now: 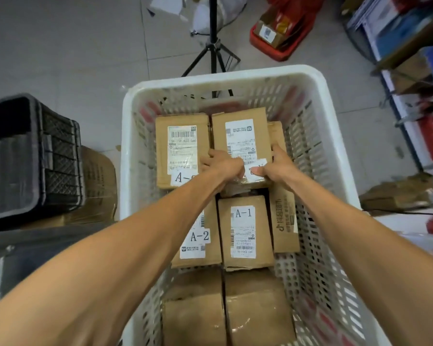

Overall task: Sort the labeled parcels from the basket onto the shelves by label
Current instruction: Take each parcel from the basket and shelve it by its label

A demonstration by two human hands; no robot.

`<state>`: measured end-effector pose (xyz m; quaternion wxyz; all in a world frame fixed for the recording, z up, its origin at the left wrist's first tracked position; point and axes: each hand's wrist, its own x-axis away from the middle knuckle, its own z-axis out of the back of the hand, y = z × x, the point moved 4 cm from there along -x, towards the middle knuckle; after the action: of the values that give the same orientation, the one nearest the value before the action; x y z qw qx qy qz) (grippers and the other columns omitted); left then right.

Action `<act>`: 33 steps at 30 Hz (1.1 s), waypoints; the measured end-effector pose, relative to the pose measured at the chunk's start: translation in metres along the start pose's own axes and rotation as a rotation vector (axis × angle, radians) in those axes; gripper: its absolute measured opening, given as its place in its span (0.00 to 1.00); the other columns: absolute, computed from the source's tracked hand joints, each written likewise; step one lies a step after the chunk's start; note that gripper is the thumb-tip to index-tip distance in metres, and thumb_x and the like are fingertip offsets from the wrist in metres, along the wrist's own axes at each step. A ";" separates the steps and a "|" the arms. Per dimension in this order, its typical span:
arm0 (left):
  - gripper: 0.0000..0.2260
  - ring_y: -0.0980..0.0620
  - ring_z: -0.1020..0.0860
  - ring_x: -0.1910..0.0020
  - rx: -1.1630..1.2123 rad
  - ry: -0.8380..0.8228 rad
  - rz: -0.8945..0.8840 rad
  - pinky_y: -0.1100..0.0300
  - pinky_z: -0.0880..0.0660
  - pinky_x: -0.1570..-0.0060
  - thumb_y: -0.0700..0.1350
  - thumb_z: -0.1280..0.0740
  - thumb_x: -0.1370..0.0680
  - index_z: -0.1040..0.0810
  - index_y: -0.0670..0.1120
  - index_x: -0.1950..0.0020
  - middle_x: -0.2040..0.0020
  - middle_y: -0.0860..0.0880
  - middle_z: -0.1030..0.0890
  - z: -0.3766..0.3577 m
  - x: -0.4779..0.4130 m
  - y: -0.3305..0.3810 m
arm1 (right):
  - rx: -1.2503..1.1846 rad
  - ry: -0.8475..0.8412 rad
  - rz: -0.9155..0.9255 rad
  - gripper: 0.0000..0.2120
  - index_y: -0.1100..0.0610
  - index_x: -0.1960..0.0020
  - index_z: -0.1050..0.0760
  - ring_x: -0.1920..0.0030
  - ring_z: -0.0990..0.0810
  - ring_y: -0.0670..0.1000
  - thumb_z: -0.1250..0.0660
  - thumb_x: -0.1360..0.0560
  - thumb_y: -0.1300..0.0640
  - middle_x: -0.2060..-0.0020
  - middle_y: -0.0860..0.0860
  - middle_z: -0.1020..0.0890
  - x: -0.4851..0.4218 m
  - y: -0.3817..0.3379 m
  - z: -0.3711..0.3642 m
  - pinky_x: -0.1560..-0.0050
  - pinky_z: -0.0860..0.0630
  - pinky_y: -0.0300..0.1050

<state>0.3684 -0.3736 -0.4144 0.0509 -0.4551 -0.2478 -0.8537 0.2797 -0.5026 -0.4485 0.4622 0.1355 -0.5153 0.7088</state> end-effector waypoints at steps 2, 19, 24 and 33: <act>0.37 0.43 0.35 0.34 0.073 -0.007 -0.024 0.53 0.30 0.39 0.36 0.31 0.29 0.49 0.35 0.26 0.30 0.38 0.38 -0.006 0.007 -0.003 | 0.002 0.007 0.007 0.36 0.58 0.28 0.36 0.36 0.24 0.54 0.25 0.32 0.67 0.37 0.53 0.22 0.008 0.001 0.004 0.36 0.28 0.47; 0.59 0.54 0.30 0.32 0.570 -0.327 -0.336 0.52 0.32 0.32 0.38 0.18 0.43 0.51 0.57 0.22 0.31 0.52 0.27 -0.071 0.006 -0.086 | -0.075 -0.088 0.132 0.59 0.50 0.22 0.55 0.34 0.31 0.45 0.18 0.40 0.58 0.32 0.47 0.29 0.049 0.068 -0.003 0.32 0.35 0.46; 0.57 0.52 0.29 0.32 0.632 -0.362 -0.350 0.51 0.30 0.33 0.31 0.22 0.38 0.54 0.57 0.21 0.31 0.50 0.27 -0.077 -0.004 -0.092 | -0.144 -0.153 0.158 0.59 0.45 0.22 0.55 0.31 0.30 0.47 0.18 0.39 0.57 0.30 0.47 0.30 0.048 0.078 -0.005 0.32 0.32 0.50; 0.46 0.52 0.25 0.37 0.680 -0.383 -0.415 0.54 0.27 0.37 0.29 0.24 0.37 0.42 0.57 0.29 0.35 0.50 0.23 -0.074 0.053 -0.096 | -0.127 -0.224 0.171 0.56 0.44 0.22 0.54 0.35 0.27 0.45 0.22 0.36 0.61 0.36 0.40 0.25 0.096 0.070 0.011 0.39 0.25 0.45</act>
<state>0.2522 -0.3176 -0.4422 -0.0216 -0.5030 -0.6059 -0.6159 0.1694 -0.4654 -0.4220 0.3474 0.1400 -0.6172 0.6920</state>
